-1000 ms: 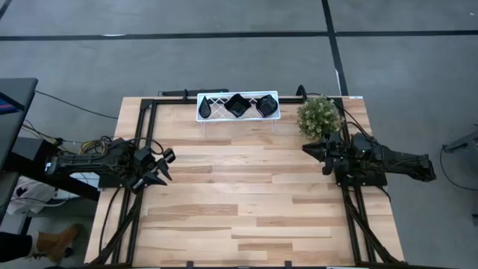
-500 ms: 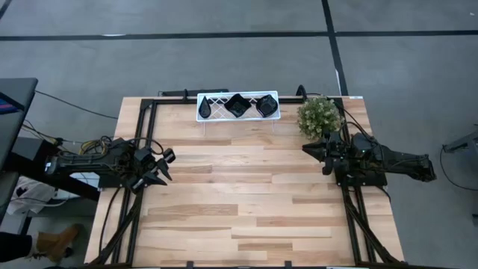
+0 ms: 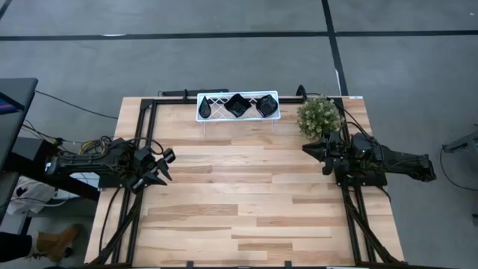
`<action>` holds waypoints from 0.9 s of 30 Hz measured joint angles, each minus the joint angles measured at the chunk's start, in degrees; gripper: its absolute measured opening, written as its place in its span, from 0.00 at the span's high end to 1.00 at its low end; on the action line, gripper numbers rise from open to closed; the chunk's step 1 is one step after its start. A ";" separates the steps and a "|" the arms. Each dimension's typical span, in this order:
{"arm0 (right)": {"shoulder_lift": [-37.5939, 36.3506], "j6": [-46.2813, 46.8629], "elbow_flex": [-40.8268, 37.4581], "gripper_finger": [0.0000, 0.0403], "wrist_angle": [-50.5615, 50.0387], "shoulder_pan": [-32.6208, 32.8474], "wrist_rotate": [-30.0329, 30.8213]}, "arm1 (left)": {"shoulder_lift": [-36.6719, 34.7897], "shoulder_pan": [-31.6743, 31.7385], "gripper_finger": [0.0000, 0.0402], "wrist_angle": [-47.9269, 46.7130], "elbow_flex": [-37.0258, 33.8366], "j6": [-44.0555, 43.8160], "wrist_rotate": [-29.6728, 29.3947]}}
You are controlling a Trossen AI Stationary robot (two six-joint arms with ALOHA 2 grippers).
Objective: Pick & Place Mini shaped plates
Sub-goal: Return to Home Position
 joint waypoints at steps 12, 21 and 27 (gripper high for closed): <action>0.00 0.01 0.00 0.85 0.00 0.01 -0.02 | 0.00 -0.02 0.76 0.00 -0.02 0.00 0.00; 0.00 0.01 0.02 0.85 -0.02 0.01 -0.02 | -1.18 -0.02 0.76 -0.02 -0.01 0.00 0.00; 0.00 0.01 0.00 0.85 0.00 0.02 -0.01 | -4.93 -0.02 0.76 0.24 -0.01 0.01 0.02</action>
